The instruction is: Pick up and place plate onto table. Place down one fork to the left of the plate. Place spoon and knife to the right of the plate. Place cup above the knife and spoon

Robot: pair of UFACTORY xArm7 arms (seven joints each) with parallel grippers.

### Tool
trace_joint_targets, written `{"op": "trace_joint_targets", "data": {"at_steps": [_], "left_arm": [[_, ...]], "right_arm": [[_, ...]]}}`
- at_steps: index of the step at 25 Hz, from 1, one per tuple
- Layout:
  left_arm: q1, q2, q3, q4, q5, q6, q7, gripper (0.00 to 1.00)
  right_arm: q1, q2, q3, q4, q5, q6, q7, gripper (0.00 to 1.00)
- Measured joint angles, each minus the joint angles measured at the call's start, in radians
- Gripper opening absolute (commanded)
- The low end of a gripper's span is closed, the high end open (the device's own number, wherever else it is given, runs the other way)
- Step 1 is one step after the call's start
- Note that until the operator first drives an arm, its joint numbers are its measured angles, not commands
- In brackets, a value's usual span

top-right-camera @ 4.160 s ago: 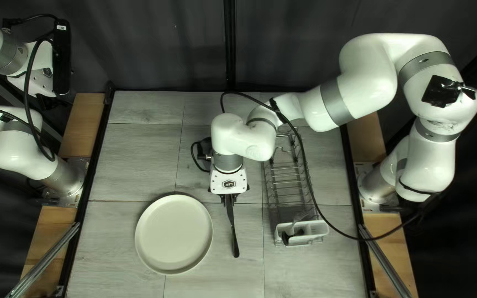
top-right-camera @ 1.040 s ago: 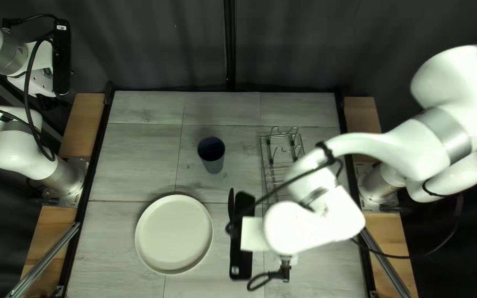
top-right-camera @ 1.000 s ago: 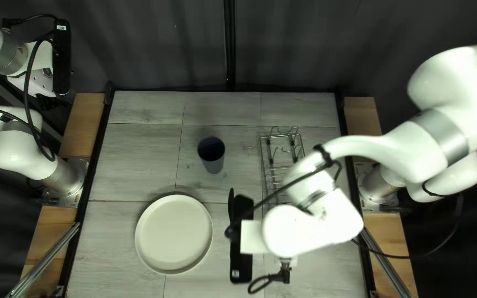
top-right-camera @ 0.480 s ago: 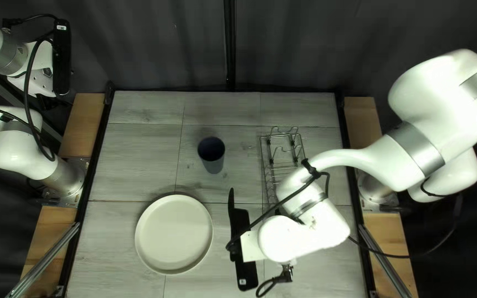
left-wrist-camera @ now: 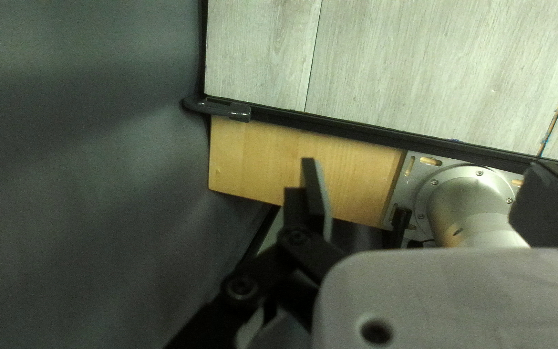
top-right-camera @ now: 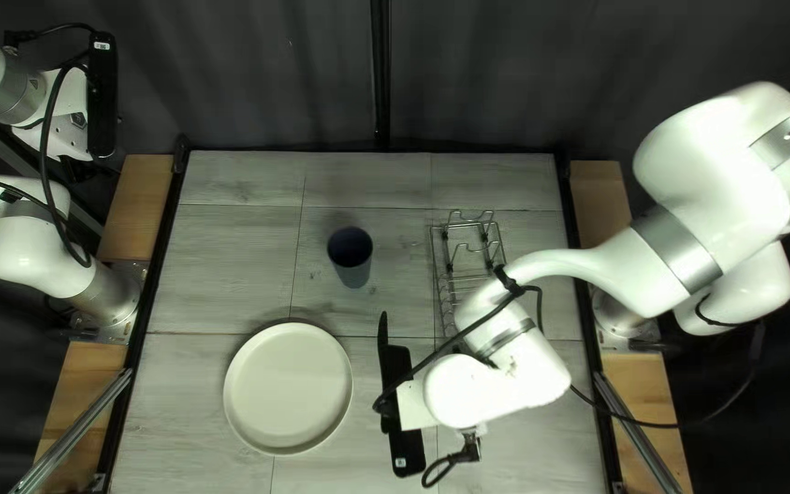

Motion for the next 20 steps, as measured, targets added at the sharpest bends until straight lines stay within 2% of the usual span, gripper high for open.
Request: {"op": "trace_joint_targets", "data": {"at_steps": [1, 2, 7, 20], "left_arm": [[0.0, 0.0, 0.0, 0.0, 0.0, 0.0, 0.0, 1.0], [0.0, 0.0, 0.0, 0.0, 0.0, 0.0, 0.0, 1.0], [0.0, 0.0, 0.0, 0.0, 0.0, 0.0, 0.0, 1.0], [0.0, 0.0, 0.0, 0.0, 0.0, 0.0, 0.0, 1.0]], "right_arm": [[0.0, -0.003, 0.001, 0.006, 0.0, 0.009, -0.002, 0.88], [0.001, -0.005, 0.001, 0.012, -0.001, 0.019, -0.004, 1.0], [-0.001, -0.001, -0.001, 0.048, -0.005, 0.059, -0.01, 1.0], [0.003, 0.001, 0.003, 0.059, -0.009, 0.074, -0.034, 1.0]]}}
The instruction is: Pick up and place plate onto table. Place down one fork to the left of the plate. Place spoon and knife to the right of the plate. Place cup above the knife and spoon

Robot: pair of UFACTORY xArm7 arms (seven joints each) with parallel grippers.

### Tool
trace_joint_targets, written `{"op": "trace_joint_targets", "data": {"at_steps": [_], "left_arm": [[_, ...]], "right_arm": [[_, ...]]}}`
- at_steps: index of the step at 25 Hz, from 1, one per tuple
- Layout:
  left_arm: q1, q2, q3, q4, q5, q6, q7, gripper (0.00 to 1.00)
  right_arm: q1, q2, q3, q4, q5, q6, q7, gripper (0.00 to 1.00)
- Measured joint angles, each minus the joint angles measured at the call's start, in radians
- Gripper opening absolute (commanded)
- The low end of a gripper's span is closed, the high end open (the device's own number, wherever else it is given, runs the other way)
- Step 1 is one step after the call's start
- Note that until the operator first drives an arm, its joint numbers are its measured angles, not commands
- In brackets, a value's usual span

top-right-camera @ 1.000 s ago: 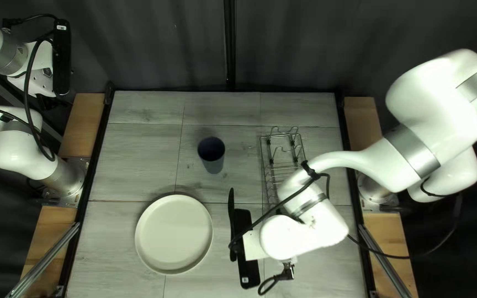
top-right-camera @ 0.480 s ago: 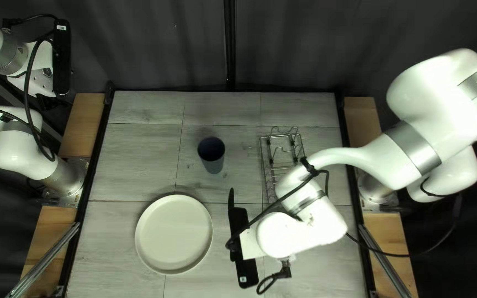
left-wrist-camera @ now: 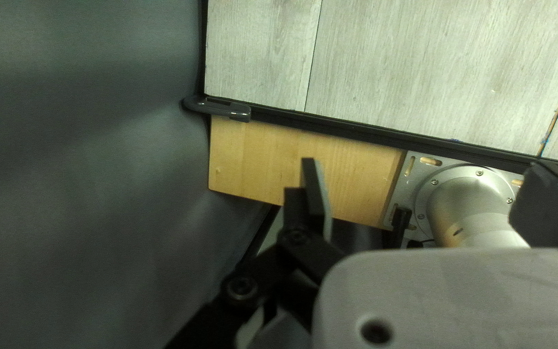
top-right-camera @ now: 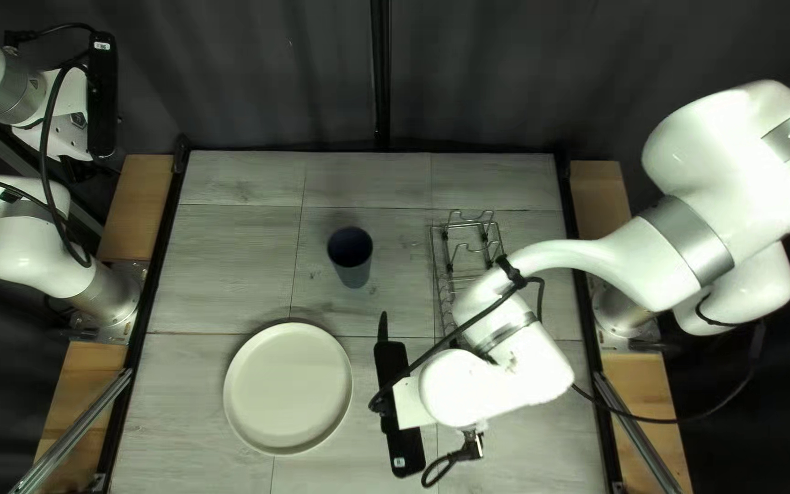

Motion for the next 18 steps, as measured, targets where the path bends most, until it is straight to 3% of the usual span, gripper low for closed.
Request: {"op": "trace_joint_targets", "data": {"at_steps": [16, 17, 18], "left_arm": [[0.0, 0.0, 0.0, 0.0, 0.0, 0.0, 0.0, 1.0], [0.0, 0.0, 0.0, 0.0, 0.0, 0.0, 0.0, 1.0], [0.0, 0.0, 0.0, 0.0, 0.0, 0.0, 0.0, 1.0]], "right_arm": [[0.006, 0.052, 0.003, -0.049, -0.001, -0.06, -0.021, 1.0], [0.005, 0.054, 0.002, -0.054, -0.003, -0.065, -0.017, 0.95], [0.005, 0.055, 0.001, -0.06, -0.005, -0.07, -0.014, 0.09]]}}
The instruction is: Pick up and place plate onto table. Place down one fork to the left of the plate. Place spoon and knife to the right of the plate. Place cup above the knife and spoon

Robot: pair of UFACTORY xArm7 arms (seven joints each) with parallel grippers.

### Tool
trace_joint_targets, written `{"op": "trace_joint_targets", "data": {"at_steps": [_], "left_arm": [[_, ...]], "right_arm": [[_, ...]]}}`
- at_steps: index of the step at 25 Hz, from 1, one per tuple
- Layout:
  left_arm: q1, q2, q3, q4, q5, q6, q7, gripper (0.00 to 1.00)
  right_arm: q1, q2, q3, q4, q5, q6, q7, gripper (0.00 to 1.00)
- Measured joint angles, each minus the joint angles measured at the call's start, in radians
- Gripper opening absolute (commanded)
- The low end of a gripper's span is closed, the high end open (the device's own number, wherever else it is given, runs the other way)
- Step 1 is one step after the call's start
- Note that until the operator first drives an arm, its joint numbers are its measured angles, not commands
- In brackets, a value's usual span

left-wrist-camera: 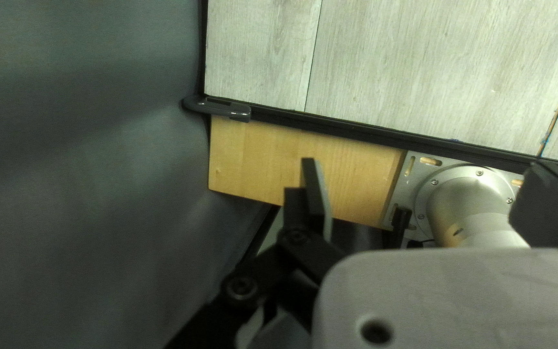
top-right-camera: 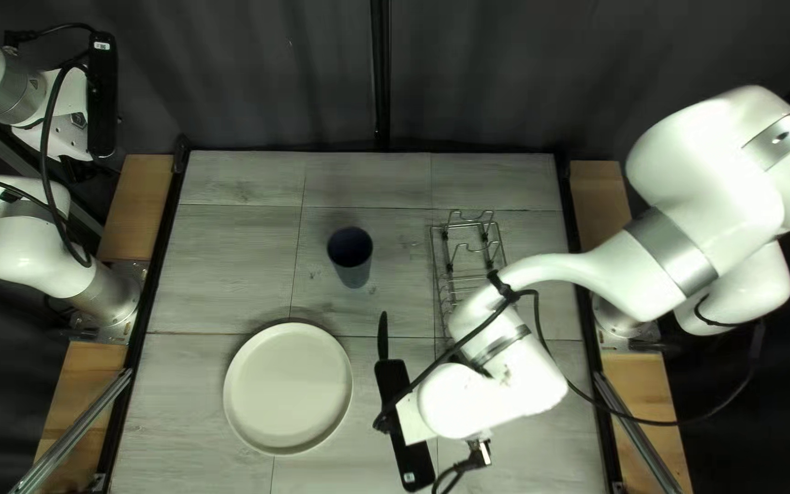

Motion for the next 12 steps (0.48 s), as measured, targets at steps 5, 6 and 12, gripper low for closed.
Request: {"op": "trace_joint_targets", "data": {"at_steps": [5, 6, 12], "left_arm": [[0.0, 0.0, 0.0, 0.0, 0.0, 0.0, 0.0, 1.0], [0.0, 0.0, 0.0, 0.0, 0.0, 0.0, 0.0, 1.0], [0.0, 0.0, 0.0, 0.0, 0.0, 0.0, 0.0, 1.0]], "right_arm": [[0.0, 0.001, -0.002, -0.015, -0.006, -0.012, 0.013, 0.0], [0.0, 0.0, -0.002, -0.013, -0.007, -0.009, 0.016, 0.0], [0.011, -0.04, 0.009, 0.051, -0.015, 0.095, 0.049, 0.0]]}}
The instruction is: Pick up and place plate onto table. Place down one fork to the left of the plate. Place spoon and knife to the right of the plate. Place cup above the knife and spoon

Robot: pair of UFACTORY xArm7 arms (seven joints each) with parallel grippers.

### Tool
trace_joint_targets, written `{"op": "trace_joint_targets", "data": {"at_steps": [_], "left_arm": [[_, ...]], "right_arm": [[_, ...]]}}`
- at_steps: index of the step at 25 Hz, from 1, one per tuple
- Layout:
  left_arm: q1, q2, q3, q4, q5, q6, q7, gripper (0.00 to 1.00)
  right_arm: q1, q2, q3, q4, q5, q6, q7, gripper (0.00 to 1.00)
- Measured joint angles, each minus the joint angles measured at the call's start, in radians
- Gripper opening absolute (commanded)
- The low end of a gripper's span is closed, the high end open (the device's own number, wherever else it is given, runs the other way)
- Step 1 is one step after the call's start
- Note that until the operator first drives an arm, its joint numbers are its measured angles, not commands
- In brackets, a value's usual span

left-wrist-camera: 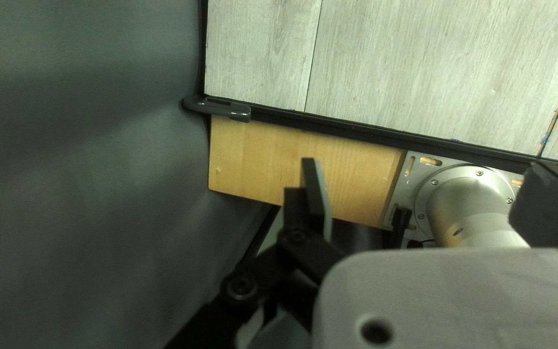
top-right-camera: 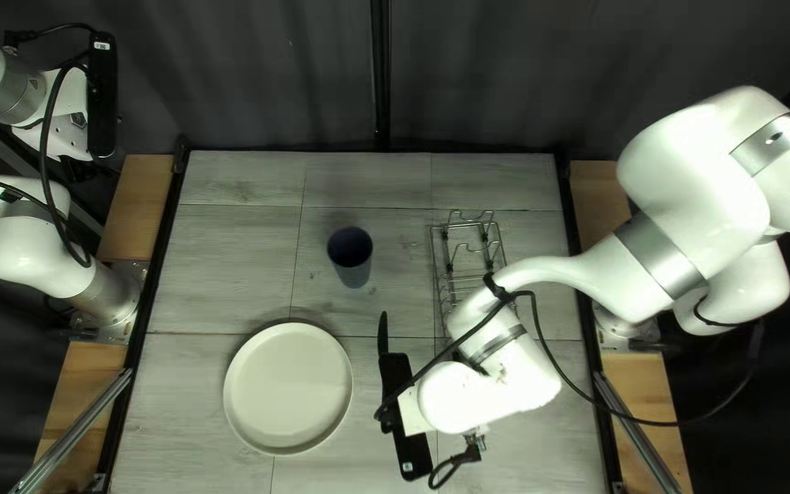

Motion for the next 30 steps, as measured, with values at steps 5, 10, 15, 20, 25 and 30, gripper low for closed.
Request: {"op": "trace_joint_targets", "data": {"at_steps": [5, 10, 15, 20, 25, 30], "left_arm": [[0.0, 0.0, 0.0, 0.0, 0.0, 0.0, 0.0, 1.0], [0.0, 0.0, 0.0, 0.0, 0.0, 0.0, 0.0, 1.0], [0.0, 0.0, 0.0, 0.0, 0.0, 0.0, 0.0, 1.0], [0.0, 0.0, 0.0, 0.0, 0.0, 0.0, 0.0, 1.0], [0.0, 0.0, 0.0, 0.0, 0.0, 0.0, 0.0, 1.0], [0.0, 0.0, 0.0, 0.0, 0.0, 0.0, 0.0, 1.0]], "right_arm": [[0.004, -0.047, 0.006, 0.124, -0.015, 0.145, 0.056, 0.14], [-0.001, -0.055, 0.002, 0.161, -0.034, 0.183, 0.08, 0.0], [0.002, -0.051, 0.005, 0.154, -0.04, 0.174, 0.095, 0.0], [0.021, -0.04, 0.024, 0.214, -0.045, 0.222, 0.142, 0.0], [0.079, 0.026, 0.069, 0.353, -0.14, 0.298, 0.204, 0.0], [0.177, 0.152, 0.11, 0.476, -0.337, 0.33, 0.189, 0.0]]}}
